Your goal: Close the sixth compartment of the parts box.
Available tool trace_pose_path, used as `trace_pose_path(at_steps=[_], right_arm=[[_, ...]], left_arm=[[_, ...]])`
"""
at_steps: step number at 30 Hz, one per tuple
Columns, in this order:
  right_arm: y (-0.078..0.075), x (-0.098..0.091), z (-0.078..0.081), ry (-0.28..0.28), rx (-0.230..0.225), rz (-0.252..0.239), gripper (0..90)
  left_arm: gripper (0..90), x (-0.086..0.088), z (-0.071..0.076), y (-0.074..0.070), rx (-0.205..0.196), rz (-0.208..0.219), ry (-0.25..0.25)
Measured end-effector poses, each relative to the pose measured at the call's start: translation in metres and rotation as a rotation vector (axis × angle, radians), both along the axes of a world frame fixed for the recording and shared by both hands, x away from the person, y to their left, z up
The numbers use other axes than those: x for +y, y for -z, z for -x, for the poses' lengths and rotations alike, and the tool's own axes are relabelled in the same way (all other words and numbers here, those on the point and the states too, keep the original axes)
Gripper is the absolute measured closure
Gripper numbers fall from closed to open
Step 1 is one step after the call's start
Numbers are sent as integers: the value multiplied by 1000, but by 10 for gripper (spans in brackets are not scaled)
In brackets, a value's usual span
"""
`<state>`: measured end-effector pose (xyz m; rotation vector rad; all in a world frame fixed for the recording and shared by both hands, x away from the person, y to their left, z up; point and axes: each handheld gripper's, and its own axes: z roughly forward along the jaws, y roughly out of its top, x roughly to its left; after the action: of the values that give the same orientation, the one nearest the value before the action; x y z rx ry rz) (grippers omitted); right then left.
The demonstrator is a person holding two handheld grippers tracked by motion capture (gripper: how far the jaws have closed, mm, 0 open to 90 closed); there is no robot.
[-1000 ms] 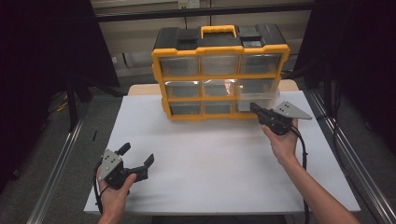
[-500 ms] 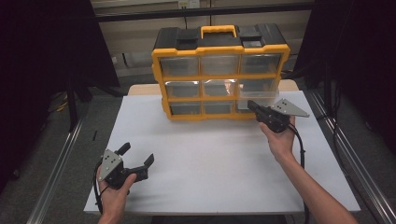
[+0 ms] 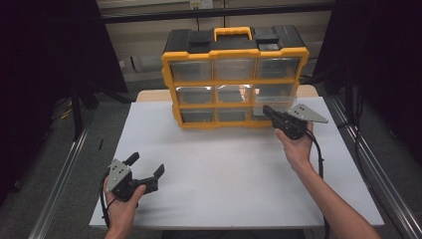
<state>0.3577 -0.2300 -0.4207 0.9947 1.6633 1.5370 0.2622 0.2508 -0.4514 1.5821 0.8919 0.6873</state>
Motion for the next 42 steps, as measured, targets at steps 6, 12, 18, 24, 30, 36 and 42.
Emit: trace_pose_path(at_steps=[6, 12, 18, 24, 30, 36, 42], right_arm=[[0, 0, -3, 1, -4, -9, 900], [-1, 1, -5, 0, -5, -12, 900], [-1, 1, -8, 4, -10, -15, 900], [0, 0, -11, 6, -6, -33, 900], [-1, 2, -13, 14, -10, -30, 900], [-1, 0, -18, 19, -8, -49, 900], [-1, 2, -20, 19, -13, -45, 900]], left_arm=[[29, 0, 0, 0, 0, 1, -1], [29, 1, 0, 0, -3, -7, 2], [29, 1, 0, 0, -3, -6, 3], [29, 1, 1, -1, -11, -26, -5], [29, 0, 1, -1, -5, -13, -2], [29, 1, 1, -2, -6, -20, 1], [29, 2, 1, -2, -7, -9, -5]])
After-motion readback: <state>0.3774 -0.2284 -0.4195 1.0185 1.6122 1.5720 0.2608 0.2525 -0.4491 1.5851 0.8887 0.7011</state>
